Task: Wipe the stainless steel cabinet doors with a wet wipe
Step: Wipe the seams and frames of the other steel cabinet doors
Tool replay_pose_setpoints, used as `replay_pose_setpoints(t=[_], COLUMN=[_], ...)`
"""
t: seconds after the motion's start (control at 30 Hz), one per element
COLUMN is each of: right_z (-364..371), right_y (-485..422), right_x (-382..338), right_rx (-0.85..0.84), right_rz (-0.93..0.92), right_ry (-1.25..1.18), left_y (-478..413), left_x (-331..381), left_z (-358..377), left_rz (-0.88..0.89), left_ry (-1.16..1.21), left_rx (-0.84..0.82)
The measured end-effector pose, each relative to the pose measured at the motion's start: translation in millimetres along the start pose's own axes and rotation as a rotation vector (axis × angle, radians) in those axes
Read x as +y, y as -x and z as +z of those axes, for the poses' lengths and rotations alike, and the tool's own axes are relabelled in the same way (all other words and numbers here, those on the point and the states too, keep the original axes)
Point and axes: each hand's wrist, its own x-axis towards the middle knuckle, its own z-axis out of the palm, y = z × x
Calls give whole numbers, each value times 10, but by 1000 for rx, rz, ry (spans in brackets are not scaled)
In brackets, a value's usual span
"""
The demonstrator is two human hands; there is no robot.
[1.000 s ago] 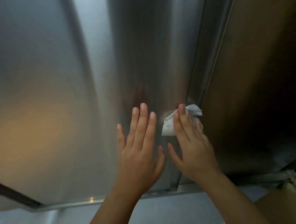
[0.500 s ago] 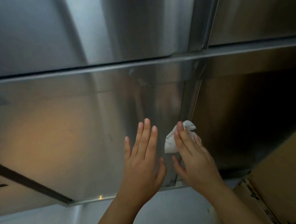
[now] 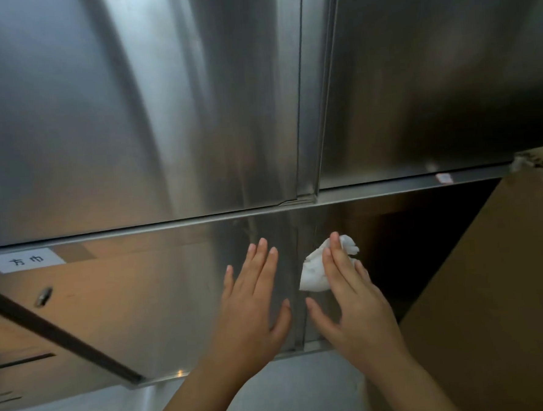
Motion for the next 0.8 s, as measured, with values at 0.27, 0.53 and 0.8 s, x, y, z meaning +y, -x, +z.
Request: replay_pose_setpoints(t=[0.27,0.53,0.8], right_z=[-876,-1513,-1699], right_y=[79,269,423], right_x=[168,368,293], right_rx=[93,186,202], right_rz=[28,40,155], right_ry=[38,136,330], left_y=[-197,-388,-514], left_x=[757,1412,1499], left_z=[-270,-231,-275], left_rz=[-23,124,258], left_ry=[158,267,375], left_rx=[-25,-73,-195])
